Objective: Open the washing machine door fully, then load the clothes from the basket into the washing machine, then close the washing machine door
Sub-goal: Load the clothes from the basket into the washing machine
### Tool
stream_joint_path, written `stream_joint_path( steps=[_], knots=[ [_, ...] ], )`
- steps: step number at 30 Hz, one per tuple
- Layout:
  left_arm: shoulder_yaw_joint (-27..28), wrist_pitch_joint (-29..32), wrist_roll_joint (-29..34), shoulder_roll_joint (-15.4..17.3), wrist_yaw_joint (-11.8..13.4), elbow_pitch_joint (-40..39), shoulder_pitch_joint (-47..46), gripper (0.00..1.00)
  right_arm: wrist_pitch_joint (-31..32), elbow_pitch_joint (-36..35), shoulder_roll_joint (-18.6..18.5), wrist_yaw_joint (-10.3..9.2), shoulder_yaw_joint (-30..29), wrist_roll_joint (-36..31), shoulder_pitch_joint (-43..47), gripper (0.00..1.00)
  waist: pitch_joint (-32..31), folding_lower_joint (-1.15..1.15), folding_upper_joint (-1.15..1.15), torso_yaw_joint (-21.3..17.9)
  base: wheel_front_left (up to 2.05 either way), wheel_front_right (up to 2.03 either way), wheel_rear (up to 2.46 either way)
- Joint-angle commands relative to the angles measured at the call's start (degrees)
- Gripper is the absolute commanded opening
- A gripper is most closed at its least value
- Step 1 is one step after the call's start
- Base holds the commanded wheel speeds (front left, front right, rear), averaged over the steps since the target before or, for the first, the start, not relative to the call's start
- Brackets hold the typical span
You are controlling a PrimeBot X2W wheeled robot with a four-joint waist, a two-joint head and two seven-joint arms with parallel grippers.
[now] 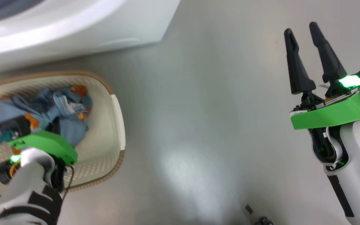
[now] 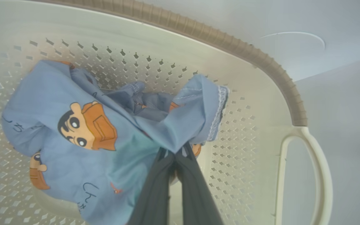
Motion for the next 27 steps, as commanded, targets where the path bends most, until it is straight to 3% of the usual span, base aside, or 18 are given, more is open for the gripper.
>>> stream_joint_path(
  steps=[1, 12, 19, 27],
  knots=[
    [0.8, -1.1, -0.6, 1.5, -0.3, -1.0, 3.4, 0.00, -0.4, -0.6, -0.4, 0.31, 1.3, 0.9, 2.7, 1.00, -7.4, 0.00, 0.00, 2.0, 0.00, 0.00, 0.00],
    [-0.7, -2.9, -1.7, 2.0, -0.6, -12.6, 13.2, 0.00, -0.4, 2.5, -0.8, 0.31, 1.6, 1.9, 7.8, 1.00, -20.6, 0.00, 0.00, 5.0, 0.00, 0.00, 0.00],
    [1.9, -2.9, 0.0, 2.8, -0.5, -22.1, 18.8, 0.00, -0.4, 3.3, -0.7, 0.31, 1.3, 2.1, 10.6, 1.00, -25.9, 0.00, 0.00, 6.6, 0.00, 0.00, 0.00],
    [5.7, -2.9, 2.9, 2.5, 1.4, -36.6, 26.7, 0.00, -0.4, 4.2, -1.0, 0.31, 0.8, 2.2, 13.7, 1.00, -32.0, 0.00, 0.00, 8.4, 0.00, 0.00, 0.00]
  ],
)
